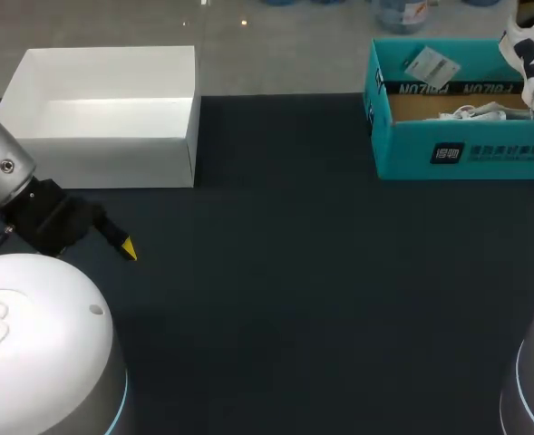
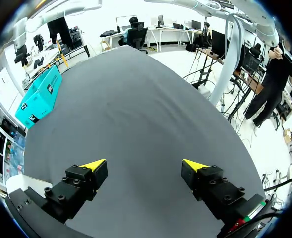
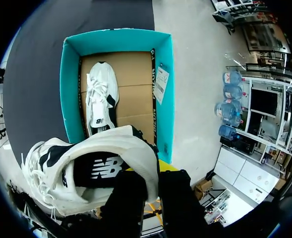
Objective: Take the shoe out of the shoebox, open the shoe tongue, remove and reinsert the insole, then place the shoe into the shoebox
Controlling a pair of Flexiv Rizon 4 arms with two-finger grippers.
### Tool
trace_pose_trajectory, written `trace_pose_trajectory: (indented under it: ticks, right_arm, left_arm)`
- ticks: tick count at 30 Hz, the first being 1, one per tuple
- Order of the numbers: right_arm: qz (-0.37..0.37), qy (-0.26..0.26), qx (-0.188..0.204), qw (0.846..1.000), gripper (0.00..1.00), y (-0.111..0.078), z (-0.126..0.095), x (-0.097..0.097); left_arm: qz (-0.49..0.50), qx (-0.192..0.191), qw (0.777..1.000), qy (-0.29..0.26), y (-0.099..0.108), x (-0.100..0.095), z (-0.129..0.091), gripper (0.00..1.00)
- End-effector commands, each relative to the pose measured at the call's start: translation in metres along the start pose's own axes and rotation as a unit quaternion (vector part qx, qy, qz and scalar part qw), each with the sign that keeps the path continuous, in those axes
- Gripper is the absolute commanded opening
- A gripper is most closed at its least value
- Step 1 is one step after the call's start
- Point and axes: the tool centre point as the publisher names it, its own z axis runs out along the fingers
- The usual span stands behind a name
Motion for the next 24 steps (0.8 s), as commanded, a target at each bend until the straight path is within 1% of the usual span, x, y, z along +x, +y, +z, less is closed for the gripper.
trace_pose_trajectory:
  ticks: [1,20,21,22,23,24]
  right_arm:
    - [0.0,0.032,0.003,0.999,0.0,0.004,0.0005,-0.0256]
    - [0.0,0.032,0.003,0.999,0.0,0.004,0.0005,-0.0256]
    - [0.02,0.044,0.019,0.999,0.0,0.0065,0.0003,-0.0264]
    - [0.039,0.056,0.027,0.997,0.0,0.009,-0.0009,-0.0277]
    - [0.058,0.069,0.028,0.996,0.0,0.0117,-0.0016,-0.0285]
    - [0.077,0.066,0.025,0.995,0.0,0.0136,-0.003,-0.0285]
  left_arm:
    - [0.0,0.0,1.0,0.001,0.001,-0.001,0.0002,1.0]
    - [0.0,0.0,1.0,0.001,0.001,-0.001,0.0002,1.0]
    - [0.0,0.0,1.0,0.001,0.001,-0.001,0.0002,1.0]
    - [0.0,0.0,1.0,0.001,0.001,-0.001,0.0002,1.0]
    - [0.0,0.0,1.0,0.001,0.001,-0.001,0.0002,1.0]
    - [0.0,0.0,1.0,0.001,0.001,-0.001,0.0002,1.0]
